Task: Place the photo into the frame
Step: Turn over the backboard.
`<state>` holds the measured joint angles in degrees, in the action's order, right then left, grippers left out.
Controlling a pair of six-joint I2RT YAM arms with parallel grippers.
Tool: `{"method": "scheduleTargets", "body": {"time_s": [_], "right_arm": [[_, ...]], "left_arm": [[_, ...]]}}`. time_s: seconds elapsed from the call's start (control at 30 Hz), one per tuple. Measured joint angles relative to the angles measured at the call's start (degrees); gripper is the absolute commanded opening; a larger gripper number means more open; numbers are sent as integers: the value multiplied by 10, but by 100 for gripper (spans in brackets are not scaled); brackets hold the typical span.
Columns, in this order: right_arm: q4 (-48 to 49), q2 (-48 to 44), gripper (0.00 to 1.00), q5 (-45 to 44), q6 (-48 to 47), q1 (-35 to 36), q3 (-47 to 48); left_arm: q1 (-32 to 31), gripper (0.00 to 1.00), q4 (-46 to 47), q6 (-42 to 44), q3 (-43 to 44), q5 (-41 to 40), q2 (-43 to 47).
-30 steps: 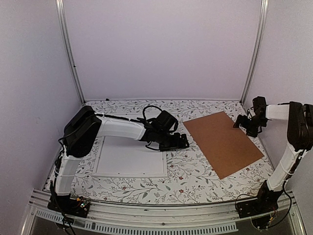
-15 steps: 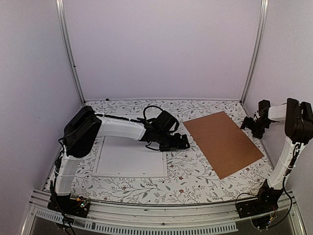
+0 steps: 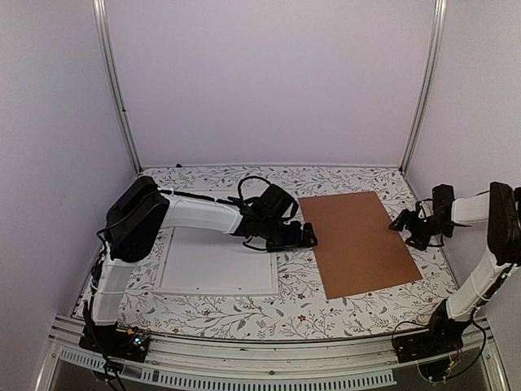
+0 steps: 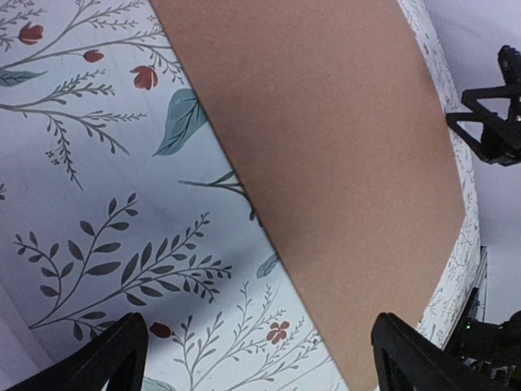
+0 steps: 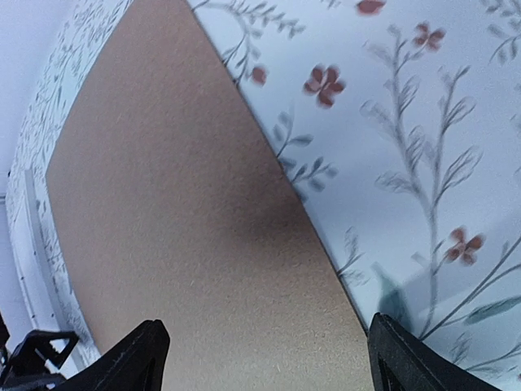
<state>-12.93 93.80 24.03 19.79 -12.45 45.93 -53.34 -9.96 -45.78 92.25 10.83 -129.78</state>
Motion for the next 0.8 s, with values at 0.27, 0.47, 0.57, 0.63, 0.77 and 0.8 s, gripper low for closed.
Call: {"method": "scheduleTargets", "body": {"time_s": [0.27,0.47,0.57,0.63,0.77,0.8], "right_arm": [[-45,-65,90,33,12,25,-16],[-48,-21,89,19,5,25,20],[-46,12,88,20,-4,25,23],[-42,16,88,18,-6,24,27],[-38,18,86,20,-10,30,27],[-37,18,86,20,-10,32,27]], "left_arm": [[7,100,13,-6,-3,-3,0],[9,100,14,-17,-3,0,0],[9,100,19,-30,-3,5,-1],[9,100,26,-41,-5,9,-1],[9,100,51,-60,-14,16,-1],[9,100,54,-64,-16,17,-2]]}}
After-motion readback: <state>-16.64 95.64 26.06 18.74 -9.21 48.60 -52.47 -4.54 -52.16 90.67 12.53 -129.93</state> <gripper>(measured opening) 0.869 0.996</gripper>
